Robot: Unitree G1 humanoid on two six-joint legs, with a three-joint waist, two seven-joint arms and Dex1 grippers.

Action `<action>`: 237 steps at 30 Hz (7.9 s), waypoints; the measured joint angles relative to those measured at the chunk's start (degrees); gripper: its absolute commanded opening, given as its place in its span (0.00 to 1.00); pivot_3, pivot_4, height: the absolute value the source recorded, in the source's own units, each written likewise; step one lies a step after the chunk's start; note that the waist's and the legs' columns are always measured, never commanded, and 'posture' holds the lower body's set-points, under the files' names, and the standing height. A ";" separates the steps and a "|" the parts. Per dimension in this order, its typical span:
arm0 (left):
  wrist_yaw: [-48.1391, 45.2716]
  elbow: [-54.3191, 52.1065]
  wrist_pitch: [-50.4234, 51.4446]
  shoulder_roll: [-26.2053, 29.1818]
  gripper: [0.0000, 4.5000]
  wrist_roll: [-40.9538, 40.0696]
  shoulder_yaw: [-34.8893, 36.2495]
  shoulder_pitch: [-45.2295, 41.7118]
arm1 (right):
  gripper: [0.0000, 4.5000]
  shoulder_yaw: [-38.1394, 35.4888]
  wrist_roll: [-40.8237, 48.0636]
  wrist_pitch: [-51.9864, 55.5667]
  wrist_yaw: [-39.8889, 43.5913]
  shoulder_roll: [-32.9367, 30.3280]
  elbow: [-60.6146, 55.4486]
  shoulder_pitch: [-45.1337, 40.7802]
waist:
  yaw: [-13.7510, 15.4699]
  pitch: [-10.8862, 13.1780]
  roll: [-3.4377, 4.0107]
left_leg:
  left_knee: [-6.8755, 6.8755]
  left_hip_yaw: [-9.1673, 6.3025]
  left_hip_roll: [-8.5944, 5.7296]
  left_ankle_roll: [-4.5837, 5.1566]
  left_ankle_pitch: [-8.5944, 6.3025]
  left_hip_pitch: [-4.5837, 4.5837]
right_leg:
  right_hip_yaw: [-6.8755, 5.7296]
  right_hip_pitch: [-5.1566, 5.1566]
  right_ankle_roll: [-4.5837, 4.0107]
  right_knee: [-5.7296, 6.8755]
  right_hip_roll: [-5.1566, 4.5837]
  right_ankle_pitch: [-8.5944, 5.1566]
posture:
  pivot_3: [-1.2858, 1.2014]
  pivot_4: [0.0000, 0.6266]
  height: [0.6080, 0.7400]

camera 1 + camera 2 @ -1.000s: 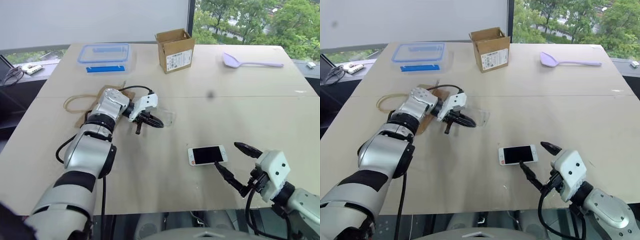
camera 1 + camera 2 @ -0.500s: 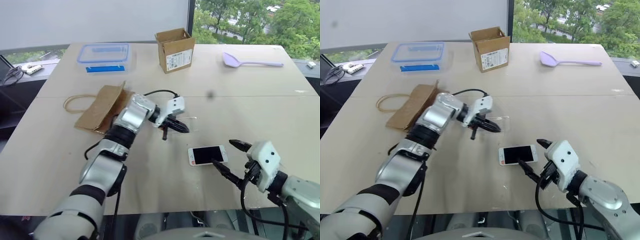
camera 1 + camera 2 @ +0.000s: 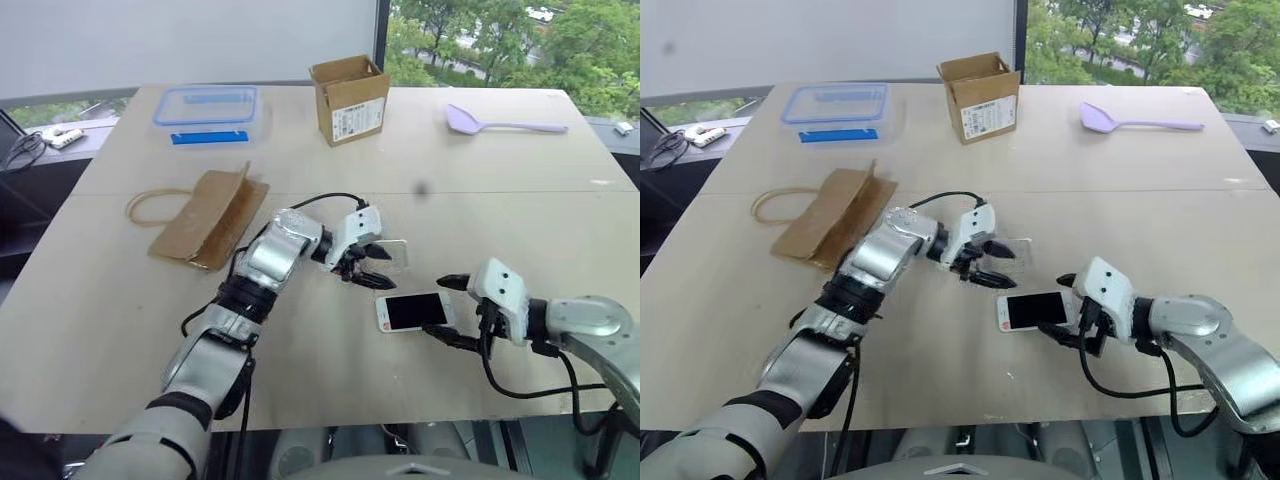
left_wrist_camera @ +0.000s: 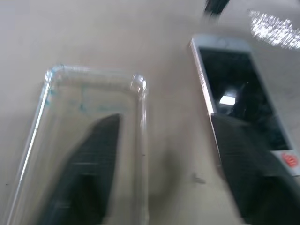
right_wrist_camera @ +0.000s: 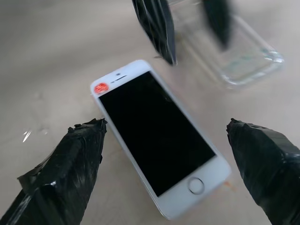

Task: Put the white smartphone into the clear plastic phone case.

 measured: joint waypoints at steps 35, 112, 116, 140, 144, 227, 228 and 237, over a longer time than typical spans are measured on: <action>15.71 -36.44 -4.40 13.59 1.00 -23.18 26.27 45.53 | 0.65 1.97 -1.96 2.94 13.30 -0.25 6.08 -19.13 | 0.06 0.00 0.33 | -0.11 0.00 0.06 -0.02 -0.01 0.16 | 0.18 0.05 -0.13 -0.02 -0.39 0.04 | 0.52 0.24 1.00; 26.18 -32.01 -13.66 11.48 1.00 -19.94 19.69 47.59 | 0.02 19.40 -29.51 -12.54 9.78 24.81 45.87 -45.61 | -1.20 0.14 0.63 | -0.27 -0.01 -0.02 -0.04 -0.01 0.04 | -0.07 -0.07 -0.13 -0.07 -0.36 0.07 | 0.52 0.24 1.00; 26.16 -32.01 -13.62 11.55 1.00 -19.94 19.68 47.56 | 0.02 21.91 -30.64 -16.26 15.18 23.39 49.29 -46.30 | -1.31 0.14 0.64 | -0.28 0.01 -0.02 -0.04 -0.01 0.04 | -0.07 -0.08 -0.13 -0.07 -0.35 0.07 | 0.52 0.24 1.00; 26.58 -32.93 -13.42 11.85 1.00 -20.10 19.69 49.26 | 0.02 16.08 -17.03 -0.43 27.64 16.53 24.09 -40.03 | -1.10 0.16 0.66 | -0.35 -0.11 -0.03 -0.04 -0.02 -0.01 | -0.08 -0.09 -0.14 -0.12 -0.77 0.07 | 0.52 0.24 1.00; 25.92 -32.82 -13.39 12.41 1.00 -20.17 19.71 48.89 | 0.02 19.02 -13.72 3.37 30.65 12.14 17.44 -34.38 | -1.15 0.16 0.66 | -0.35 -0.14 -0.03 -0.04 -0.02 0.00 | -0.11 -0.09 -0.26 -0.11 -0.83 0.00 | 0.52 0.24 1.00; 24.78 -32.49 -12.97 13.72 1.00 -20.14 19.69 47.79 | 0.02 25.36 -25.08 -8.34 14.79 21.42 34.23 -38.64 | -1.22 -0.01 0.70 | -1.02 -0.06 -0.28 -0.05 0.00 0.81 | -0.05 0.40 -0.22 -0.28 -0.88 0.00 | 0.52 0.24 1.00; 25.73 -32.42 -12.15 13.65 1.00 -19.45 19.42 46.93 | 0.02 25.31 -25.27 -8.61 14.79 21.36 34.21 -38.38 | -1.14 -0.01 0.70 | -1.02 -0.08 -0.28 -0.05 0.00 0.86 | -0.06 0.45 -0.22 -0.28 -0.88 0.00 | 0.52 0.24 1.00; 33.83 -29.87 -5.39 12.21 1.00 -11.93 13.72 37.64 | 0.02 24.86 -26.43 -8.68 14.63 22.54 33.64 -37.32 | -1.37 -0.13 0.61 | -1.03 -0.05 -0.28 -0.05 0.00 1.05 | -0.17 0.63 -0.13 -0.28 -0.77 0.04 | 0.52 0.24 1.00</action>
